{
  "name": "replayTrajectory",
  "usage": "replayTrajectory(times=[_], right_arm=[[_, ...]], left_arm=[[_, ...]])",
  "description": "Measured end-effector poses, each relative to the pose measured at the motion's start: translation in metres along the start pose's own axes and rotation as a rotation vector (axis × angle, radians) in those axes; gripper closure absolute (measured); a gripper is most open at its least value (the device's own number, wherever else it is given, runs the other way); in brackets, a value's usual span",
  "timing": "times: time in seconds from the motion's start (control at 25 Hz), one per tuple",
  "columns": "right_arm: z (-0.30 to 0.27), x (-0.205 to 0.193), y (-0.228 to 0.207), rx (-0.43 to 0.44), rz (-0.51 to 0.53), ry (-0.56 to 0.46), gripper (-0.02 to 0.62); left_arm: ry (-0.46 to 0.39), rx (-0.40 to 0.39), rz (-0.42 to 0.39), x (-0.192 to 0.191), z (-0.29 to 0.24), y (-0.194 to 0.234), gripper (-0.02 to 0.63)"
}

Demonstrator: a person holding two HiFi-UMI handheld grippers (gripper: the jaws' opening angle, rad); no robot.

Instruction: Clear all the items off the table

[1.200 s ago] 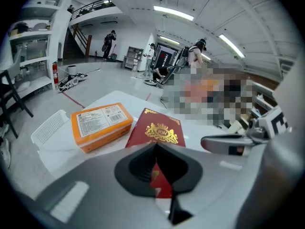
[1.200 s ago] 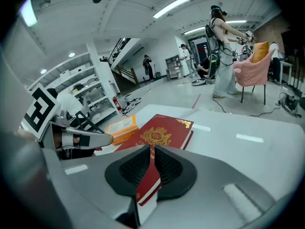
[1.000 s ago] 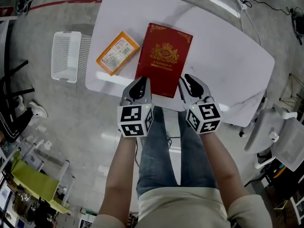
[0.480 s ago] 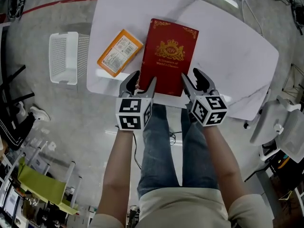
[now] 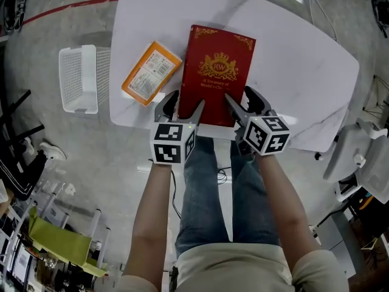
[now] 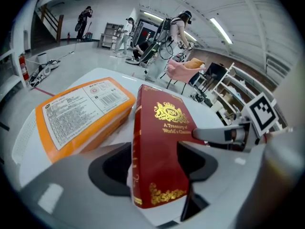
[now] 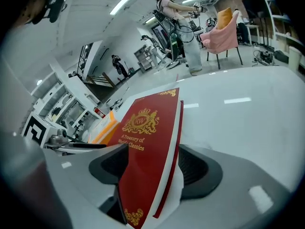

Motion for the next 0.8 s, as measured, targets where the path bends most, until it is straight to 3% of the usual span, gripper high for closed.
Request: replayTrajectory(times=[0.52, 0.8], right_arm=[[-0.023, -0.001, 0.0, 0.077, -0.05, 0.039, 0.232], [-0.027, 0.001, 0.001, 0.092, -0.042, 0.046, 0.23]], left_arm=[[0.053, -0.082, 0.014, 0.003, -0.017, 0.011, 0.276], [0.068, -0.128, 0.037, 0.004, -0.02, 0.014, 0.285]])
Point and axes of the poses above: the fingertips, and each gripper's own axes: z backward along the fingers, y to its left, x out of its top, the point moved 8 cm from there along z, backward along the fingers, and after that the axes turned 5 degrees about -x, right-handed, at the moved point
